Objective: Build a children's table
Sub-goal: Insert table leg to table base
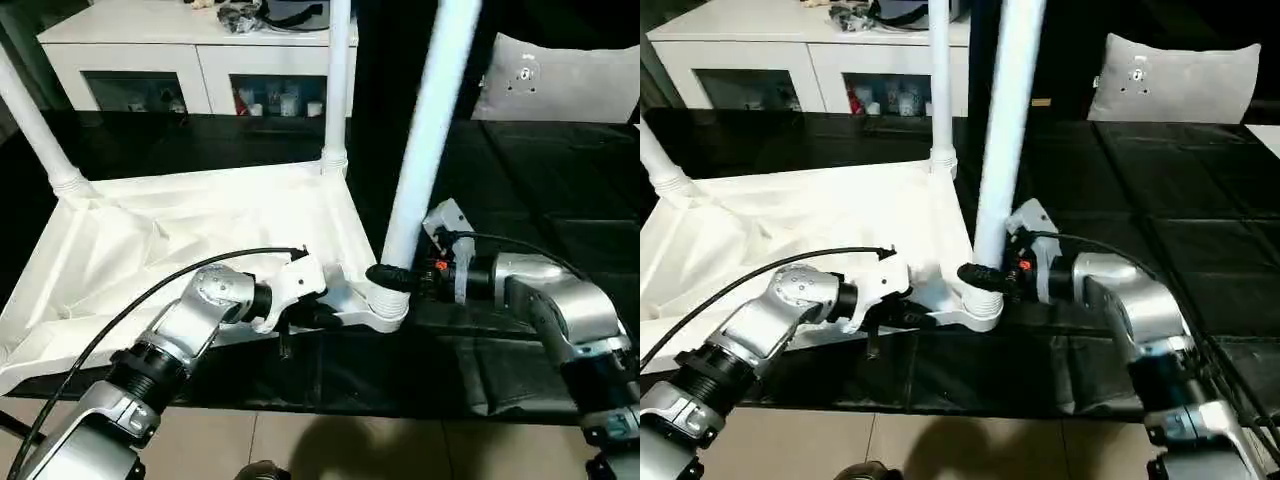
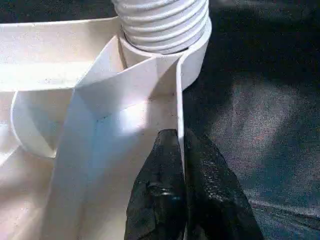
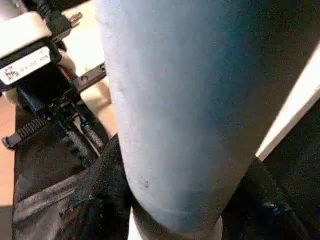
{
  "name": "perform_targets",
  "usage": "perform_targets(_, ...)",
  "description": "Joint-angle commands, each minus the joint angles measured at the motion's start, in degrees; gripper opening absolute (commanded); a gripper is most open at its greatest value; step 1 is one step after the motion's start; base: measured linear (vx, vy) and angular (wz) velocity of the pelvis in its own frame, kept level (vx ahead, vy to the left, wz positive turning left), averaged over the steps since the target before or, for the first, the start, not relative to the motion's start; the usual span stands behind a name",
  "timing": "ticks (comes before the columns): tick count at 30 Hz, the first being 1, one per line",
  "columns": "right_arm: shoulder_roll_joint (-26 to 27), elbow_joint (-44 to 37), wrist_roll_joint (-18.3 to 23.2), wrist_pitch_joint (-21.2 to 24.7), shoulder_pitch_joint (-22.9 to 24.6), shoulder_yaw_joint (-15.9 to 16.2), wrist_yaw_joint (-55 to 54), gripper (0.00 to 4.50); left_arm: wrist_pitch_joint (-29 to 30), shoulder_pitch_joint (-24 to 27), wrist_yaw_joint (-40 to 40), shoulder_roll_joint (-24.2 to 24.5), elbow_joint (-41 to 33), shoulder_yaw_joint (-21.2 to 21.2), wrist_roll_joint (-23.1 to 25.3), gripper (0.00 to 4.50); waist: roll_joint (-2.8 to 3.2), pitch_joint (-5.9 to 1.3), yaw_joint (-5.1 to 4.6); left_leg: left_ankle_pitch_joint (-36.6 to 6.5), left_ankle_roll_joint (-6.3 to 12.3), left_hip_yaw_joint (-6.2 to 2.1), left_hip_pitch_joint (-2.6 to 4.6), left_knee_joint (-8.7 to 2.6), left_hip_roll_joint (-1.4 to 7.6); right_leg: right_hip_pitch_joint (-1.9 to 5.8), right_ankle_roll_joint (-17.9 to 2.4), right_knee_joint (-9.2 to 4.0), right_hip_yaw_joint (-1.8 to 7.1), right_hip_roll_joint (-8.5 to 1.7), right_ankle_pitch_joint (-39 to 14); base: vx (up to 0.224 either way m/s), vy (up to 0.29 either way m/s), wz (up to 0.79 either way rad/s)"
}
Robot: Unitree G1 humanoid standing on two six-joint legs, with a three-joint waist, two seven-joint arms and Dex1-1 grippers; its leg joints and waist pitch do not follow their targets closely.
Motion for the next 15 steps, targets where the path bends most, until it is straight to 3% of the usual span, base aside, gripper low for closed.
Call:
perform_targets(1,-0.58,1.82,-1.84,0.9,-0.23,1.97,0.83,1.9,-0.6,0.35,-2.66,0.82,-0.28,-1.77,1.21,0.0,-0.95,-3.58,0.15,-11.02,-0.02,-1.8,1.73,-4.0,4.04,1.74,-12.03,-4.65,2.67,-5.84,-5.77,0.0,0.0,0.0)
perform_targets(8,-0.37,4.46,-2.98,1.05,-1.74,3.66,2.02,1.9,-0.59,0.64,-3.48,1.16,-0.62,-2.06,1.88,0.0,-0.92,-3.49,0.11,-11.59,-0.25,-1.75,1.83,-4.09,4.07,1.64,-12.05,-4.79,2.67,-5.88,-6.74,0.0,0.0,0.0)
perform_targets(15,1.49,7.09,-1.27,-0.1,-1.62,0.68,0.98,1.9,-0.82,0.71,-3.14,0.86,-0.6,-1.42,1.9,0.0,-0.97,-3.42,-0.16,-13.86,-1.21,-1.84,2.01,-4.38,4.14,1.55,-11.98,-4.97,2.73,-5.9,-8.42,0.0,0.0,0.0)
